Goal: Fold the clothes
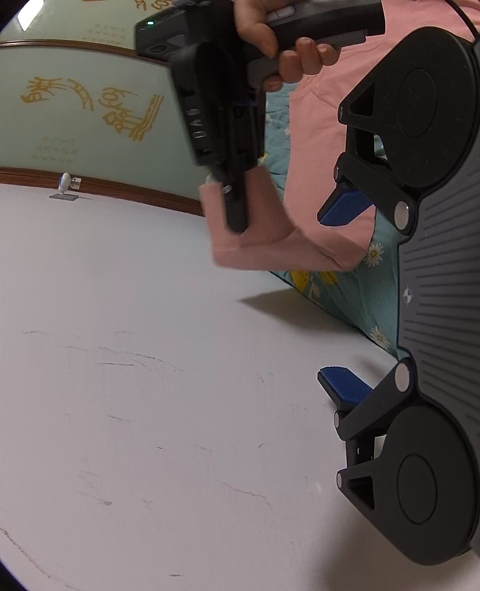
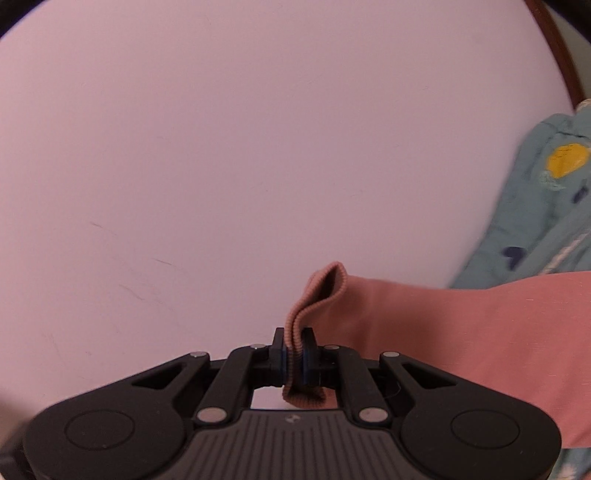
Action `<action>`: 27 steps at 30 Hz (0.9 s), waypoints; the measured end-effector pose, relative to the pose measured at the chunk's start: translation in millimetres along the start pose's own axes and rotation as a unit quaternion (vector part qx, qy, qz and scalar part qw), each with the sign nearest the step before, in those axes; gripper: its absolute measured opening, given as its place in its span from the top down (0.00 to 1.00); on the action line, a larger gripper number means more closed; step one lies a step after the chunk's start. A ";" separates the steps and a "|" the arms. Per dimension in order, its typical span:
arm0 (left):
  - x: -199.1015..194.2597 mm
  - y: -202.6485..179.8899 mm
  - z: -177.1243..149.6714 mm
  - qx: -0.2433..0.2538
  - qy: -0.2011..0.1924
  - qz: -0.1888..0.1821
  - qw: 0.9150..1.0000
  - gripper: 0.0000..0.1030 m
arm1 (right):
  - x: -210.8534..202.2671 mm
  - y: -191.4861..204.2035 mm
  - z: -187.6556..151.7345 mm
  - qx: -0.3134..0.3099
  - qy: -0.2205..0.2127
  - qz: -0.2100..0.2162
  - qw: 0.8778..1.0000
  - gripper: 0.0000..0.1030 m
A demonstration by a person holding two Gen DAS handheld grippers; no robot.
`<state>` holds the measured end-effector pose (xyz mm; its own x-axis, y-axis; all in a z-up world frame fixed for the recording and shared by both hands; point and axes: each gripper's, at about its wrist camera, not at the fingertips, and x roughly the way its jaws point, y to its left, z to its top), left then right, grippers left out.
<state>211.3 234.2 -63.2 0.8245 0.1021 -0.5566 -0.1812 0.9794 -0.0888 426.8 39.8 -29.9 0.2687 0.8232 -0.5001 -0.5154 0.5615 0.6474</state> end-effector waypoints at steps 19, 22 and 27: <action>10.1 -5.5 -4.0 0.014 0.013 0.009 1.000 0.19 | -31.6 -112.2 -31.2 -0.061 0.042 -0.267 0.961 0.67; 11.2 -5.9 -5.3 0.019 0.016 0.011 1.000 0.19 | 5.2 -74.1 -0.7 -0.107 0.052 -0.219 0.968 0.61; 10.0 -2.9 -7.3 0.020 0.017 0.016 1.000 0.19 | 76.5 -36.0 27.3 -0.113 0.119 -0.221 0.961 0.61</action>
<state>216.2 231.1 -74.5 0.8002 0.1274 -0.5860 -0.1849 0.9820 -0.0391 488.1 84.9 -75.7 0.3225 0.4504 -0.8326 -0.5636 0.7980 0.2134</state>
